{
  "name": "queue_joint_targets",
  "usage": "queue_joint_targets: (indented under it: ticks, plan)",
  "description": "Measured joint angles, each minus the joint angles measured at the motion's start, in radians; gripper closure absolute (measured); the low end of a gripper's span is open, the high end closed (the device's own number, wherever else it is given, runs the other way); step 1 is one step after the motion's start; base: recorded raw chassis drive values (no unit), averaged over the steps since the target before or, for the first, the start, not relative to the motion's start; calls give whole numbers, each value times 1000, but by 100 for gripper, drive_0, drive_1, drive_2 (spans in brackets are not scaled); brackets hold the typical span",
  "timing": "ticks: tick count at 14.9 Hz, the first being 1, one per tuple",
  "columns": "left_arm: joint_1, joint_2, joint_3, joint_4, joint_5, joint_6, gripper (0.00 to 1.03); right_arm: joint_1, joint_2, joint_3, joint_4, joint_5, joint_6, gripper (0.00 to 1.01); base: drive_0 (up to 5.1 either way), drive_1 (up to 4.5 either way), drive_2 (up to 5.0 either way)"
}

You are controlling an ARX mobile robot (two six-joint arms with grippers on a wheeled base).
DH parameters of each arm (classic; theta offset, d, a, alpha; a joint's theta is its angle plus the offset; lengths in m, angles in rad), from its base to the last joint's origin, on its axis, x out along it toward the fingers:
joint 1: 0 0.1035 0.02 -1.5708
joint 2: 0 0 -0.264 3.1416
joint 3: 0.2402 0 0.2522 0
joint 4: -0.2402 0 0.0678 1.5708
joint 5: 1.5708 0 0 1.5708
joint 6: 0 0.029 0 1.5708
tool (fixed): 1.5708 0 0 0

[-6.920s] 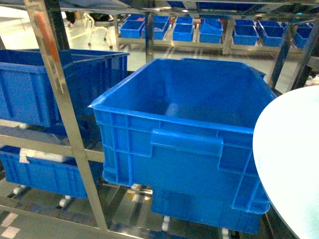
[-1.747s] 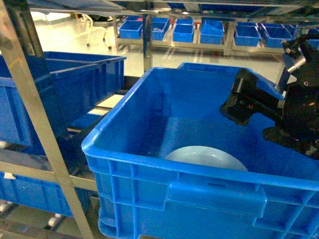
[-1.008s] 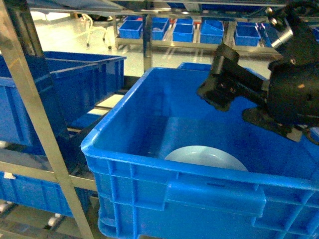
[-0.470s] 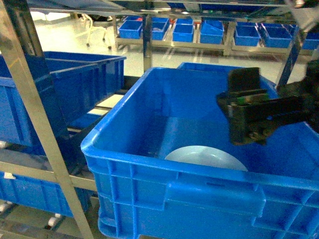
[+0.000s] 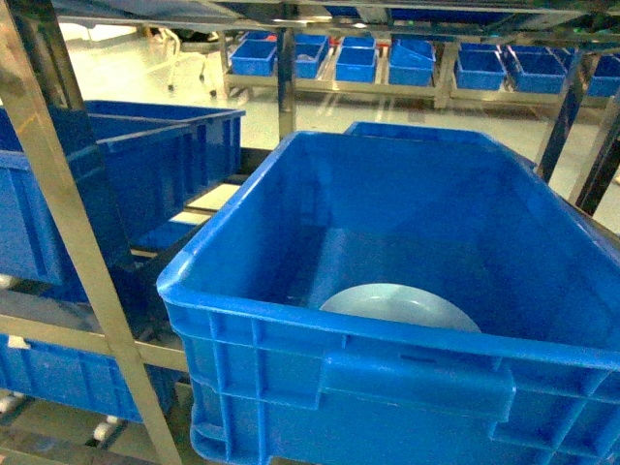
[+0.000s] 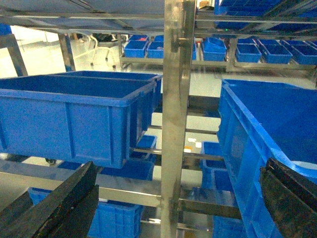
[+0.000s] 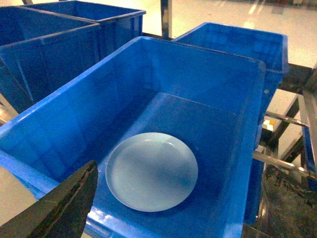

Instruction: Place blue tray on left shelf second layer neatly

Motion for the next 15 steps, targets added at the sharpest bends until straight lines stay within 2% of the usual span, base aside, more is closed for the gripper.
queue_joint_targets:
  ticks: [7,11,12,13,14,15]
  plan:
    - [0,0,0,0,0,0,5,-57,-164,-85,-101,1,3,3,0,0,0]
    - [0,0,0,0,0,0,5,-73,-188,-108,-139,12,24,3,0,0,0]
    - [0,0,0,0,0,0,5,-68,-188,-121,-86,28,23,4,0,0,0]
    - [0,0,0,0,0,0,5,-47,-203,-193,119,132,0,13,0,0,0]
    - [0,0,0,0,0,0,5,-114,-303,-344,345,212,-35,48,0,0,0]
    - [0,0,0,0,0,0,5,-166,-398,-399,308,152,-47,86,0,0,0]
